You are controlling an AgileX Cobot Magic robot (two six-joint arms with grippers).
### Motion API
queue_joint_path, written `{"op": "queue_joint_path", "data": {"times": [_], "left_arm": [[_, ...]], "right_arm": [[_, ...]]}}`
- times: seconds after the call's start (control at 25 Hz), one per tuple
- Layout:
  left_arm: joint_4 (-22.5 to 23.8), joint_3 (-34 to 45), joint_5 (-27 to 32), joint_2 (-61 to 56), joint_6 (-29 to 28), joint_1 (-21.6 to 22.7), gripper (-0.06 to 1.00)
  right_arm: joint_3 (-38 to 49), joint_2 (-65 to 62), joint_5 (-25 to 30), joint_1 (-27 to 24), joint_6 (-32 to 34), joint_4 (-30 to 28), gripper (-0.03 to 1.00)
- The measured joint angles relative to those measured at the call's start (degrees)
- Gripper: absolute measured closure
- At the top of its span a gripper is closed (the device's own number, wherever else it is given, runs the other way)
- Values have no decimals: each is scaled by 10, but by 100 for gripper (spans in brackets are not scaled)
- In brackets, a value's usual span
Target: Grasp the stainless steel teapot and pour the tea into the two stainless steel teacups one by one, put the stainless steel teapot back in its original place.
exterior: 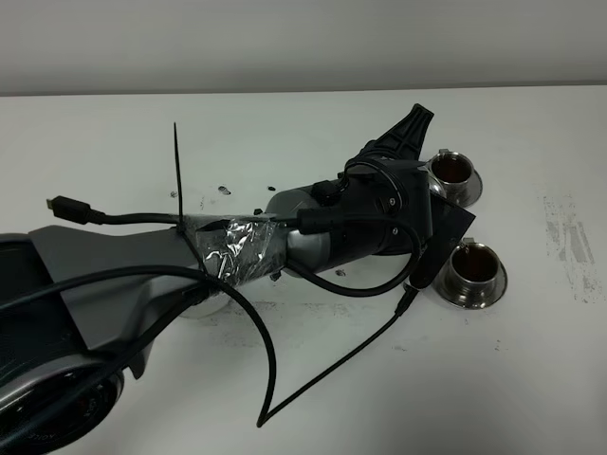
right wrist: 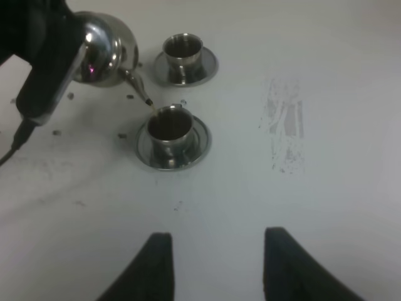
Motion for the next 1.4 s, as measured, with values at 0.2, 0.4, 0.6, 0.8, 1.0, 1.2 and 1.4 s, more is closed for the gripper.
{"op": "queue_joint_path", "data": {"times": [0.2, 0.4, 0.6, 0.8, 1.0, 1.2, 1.4], "left_arm": [[-101, 0, 22, -13, -9, 3, 76], [-200, 0, 55, -20, -43, 10, 76], [-270, 2, 85, -53, -100, 12, 76], [-305, 74, 89, -135, -122, 12, 76], [-355, 125, 104, -173, -157, 14, 76], [-432, 156, 95, -173, -172, 24, 76], [-450, 204, 41, -172, -187, 36, 76]], "right_arm": [[0, 0, 0, 0, 0, 0, 64], [0, 0, 0, 0, 0, 0, 64], [0, 0, 0, 0, 0, 0, 64], [0, 0, 0, 0, -1, 0, 64], [0, 0, 0, 0, 0, 0, 64], [0, 0, 0, 0, 0, 0, 64], [0, 0, 0, 0, 0, 0, 64]]}}
